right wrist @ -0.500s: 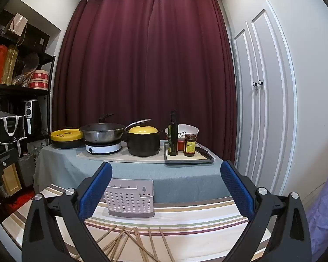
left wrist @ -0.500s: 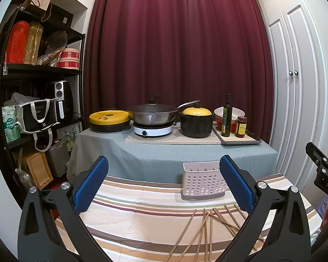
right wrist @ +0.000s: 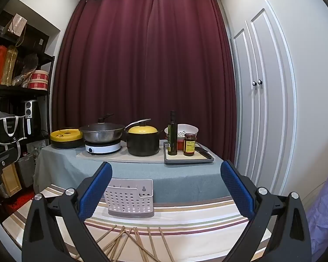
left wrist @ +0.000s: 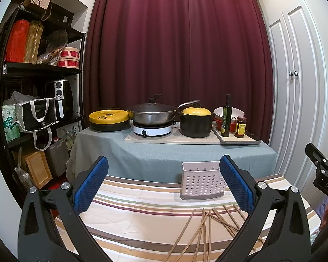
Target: Organize utensils
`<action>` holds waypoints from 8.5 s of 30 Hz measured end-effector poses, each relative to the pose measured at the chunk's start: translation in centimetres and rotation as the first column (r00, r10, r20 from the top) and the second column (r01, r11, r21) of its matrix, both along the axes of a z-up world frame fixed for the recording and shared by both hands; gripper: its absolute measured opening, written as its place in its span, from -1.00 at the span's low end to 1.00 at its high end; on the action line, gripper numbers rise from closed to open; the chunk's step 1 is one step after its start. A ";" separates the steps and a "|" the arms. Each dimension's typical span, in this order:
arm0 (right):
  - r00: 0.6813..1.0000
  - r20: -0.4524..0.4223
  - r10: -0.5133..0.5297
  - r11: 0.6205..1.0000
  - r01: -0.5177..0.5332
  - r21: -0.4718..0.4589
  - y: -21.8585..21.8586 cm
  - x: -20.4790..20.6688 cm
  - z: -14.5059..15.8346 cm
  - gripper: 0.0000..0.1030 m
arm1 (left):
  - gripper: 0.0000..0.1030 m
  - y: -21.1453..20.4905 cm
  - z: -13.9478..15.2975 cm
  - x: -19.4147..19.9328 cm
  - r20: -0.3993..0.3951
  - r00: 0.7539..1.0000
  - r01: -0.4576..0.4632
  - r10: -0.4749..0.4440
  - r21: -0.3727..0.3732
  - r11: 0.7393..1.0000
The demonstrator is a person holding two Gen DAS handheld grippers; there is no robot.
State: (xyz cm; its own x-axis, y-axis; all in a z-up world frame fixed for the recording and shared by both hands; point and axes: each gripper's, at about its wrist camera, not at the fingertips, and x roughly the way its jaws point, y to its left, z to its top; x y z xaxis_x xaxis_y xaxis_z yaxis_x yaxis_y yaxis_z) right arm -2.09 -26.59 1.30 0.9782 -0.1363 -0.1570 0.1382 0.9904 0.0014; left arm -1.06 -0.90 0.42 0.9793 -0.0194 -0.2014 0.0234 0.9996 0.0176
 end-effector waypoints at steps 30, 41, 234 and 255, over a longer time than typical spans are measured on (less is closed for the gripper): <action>1.000 -0.005 -0.002 1.000 0.002 -0.001 0.1 0.0 -0.1 0.88 | 0.93 -0.4 -0.5 0.0 -0.008 1.000 0.010 -0.010 -0.013 1.000; 1.000 -0.006 -0.002 1.000 0.002 -0.001 0.2 -0.1 -0.2 0.88 | 0.93 -0.7 -0.2 0.5 -0.004 1.000 0.021 -0.021 -0.017 1.000; 0.952 -0.232 0.199 0.980 -0.190 0.058 -2.0 4.8 -11.8 -0.86 | -0.87 -0.3 -14.1 7.1 -0.153 0.962 0.232 -0.225 0.033 0.972; 0.966 -0.188 0.174 0.984 -0.163 0.077 -2.7 11.4 -9.5 -0.87 | -0.86 0.6 -10.6 16.7 -0.178 0.974 0.127 -0.137 -0.067 0.990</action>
